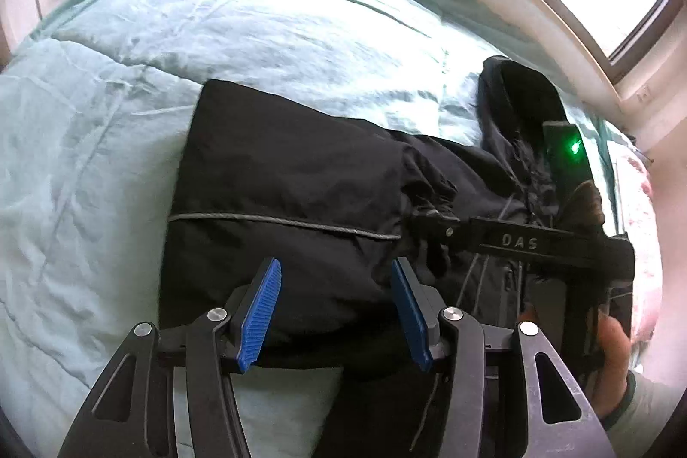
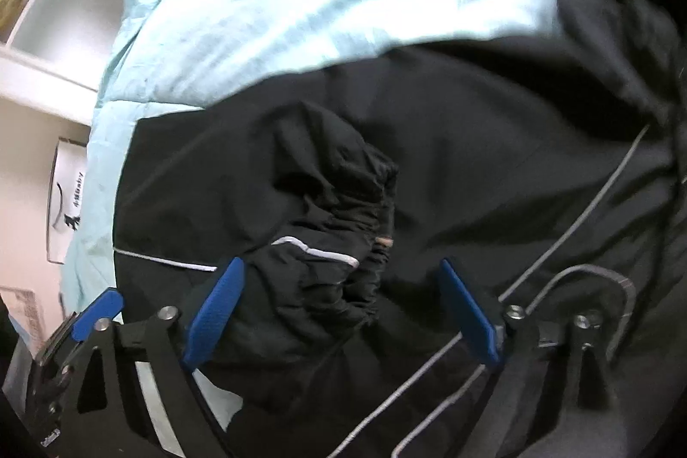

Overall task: Fold large clothes
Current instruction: 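Close the right tool on the elastic sleeve cuff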

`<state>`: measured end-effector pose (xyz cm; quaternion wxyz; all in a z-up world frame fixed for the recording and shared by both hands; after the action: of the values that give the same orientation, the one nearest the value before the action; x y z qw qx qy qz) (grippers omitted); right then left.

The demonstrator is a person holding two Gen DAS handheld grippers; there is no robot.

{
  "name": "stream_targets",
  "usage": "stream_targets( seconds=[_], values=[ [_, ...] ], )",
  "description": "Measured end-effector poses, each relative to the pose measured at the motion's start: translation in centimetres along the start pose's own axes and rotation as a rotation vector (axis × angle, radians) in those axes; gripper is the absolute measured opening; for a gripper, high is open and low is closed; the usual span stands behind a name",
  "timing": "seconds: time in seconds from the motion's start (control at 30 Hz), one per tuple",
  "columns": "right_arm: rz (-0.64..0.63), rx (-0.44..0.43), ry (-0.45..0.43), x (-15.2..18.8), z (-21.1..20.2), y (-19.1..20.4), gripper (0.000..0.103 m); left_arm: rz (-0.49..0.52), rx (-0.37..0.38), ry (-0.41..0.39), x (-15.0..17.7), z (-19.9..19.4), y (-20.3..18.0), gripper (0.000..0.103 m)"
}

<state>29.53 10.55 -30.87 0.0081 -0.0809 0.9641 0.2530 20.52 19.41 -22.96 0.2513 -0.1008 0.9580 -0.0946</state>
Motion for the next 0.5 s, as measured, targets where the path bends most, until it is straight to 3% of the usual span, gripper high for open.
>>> stream_targets(
  seconds=[0.03, 0.07, 0.17, 0.33, 0.5],
  values=[
    [0.008, -0.038, 0.013, 0.2, 0.3, 0.3, 0.063, 0.001, -0.005, 0.001, -0.1, 0.0, 0.1, 0.055],
    [0.007, -0.062, 0.021, 0.3, 0.7, 0.3, 0.052, 0.001, -0.009, 0.004, -0.1, 0.0, 0.1, 0.055],
    [-0.044, -0.065, -0.026, 0.4, -0.9, 1.2, 0.042, 0.008, -0.027, -0.005, -0.7, -0.2, -0.4, 0.055],
    [-0.087, -0.049, -0.15, -0.2, -6.8, 1.7, 0.038, 0.038, -0.014, -0.045, -2.0, -1.6, -2.3, 0.055],
    [-0.111, 0.042, -0.319, -0.5, -15.3, 0.6, 0.038, 0.118, 0.024, -0.093, -3.6, -3.2, -6.1, 0.055]
  ],
)
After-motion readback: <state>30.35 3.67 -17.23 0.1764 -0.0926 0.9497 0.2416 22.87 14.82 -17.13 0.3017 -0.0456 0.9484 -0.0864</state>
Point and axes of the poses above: each gripper's, at about its wrist camera, not at the fingertips, and z roughly the way its jaws point, y to its left, x to its underside, the point moved 10 cm from there along z, roughly the way its jaws point, and after that the axes turned 8 degrees about z, right-handed, at the moved point
